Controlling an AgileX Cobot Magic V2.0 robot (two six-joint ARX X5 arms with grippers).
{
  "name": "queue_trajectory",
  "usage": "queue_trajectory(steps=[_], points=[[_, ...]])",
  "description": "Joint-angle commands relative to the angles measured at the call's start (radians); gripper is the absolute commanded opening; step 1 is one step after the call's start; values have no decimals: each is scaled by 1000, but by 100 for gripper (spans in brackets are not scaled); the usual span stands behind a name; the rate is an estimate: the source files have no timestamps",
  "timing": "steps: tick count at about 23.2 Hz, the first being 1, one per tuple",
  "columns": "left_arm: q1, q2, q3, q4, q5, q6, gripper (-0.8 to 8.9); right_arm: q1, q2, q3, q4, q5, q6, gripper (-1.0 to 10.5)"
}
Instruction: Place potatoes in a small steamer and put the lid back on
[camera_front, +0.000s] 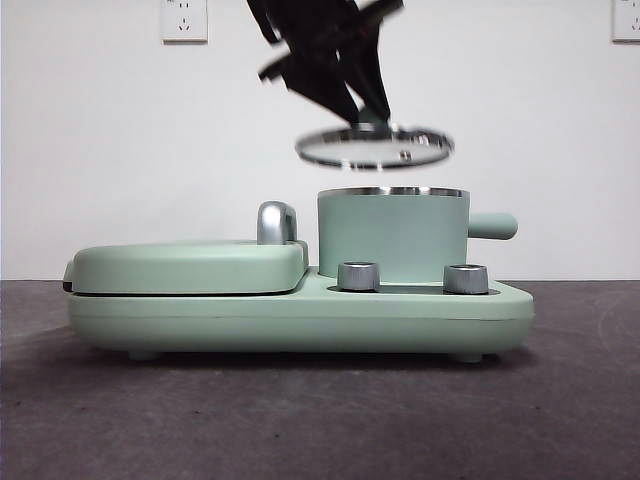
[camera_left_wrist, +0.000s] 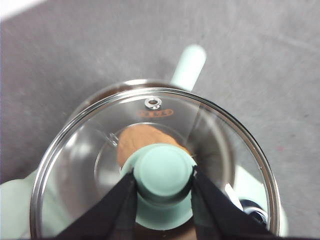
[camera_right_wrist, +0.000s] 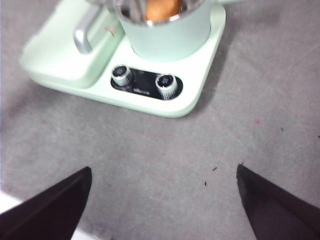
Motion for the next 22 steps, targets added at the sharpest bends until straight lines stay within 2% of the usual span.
queue_trajectory(steps=[1, 8, 22], points=[[-13, 44, 24, 61, 5, 0, 14, 8, 2, 8, 12, 0, 16, 463], [-23, 66, 24, 131, 5, 0, 14, 8, 2, 8, 13, 0, 15, 463], [-24, 79, 24, 162, -29, 29, 14, 8, 2, 8, 13, 0, 16, 463]])
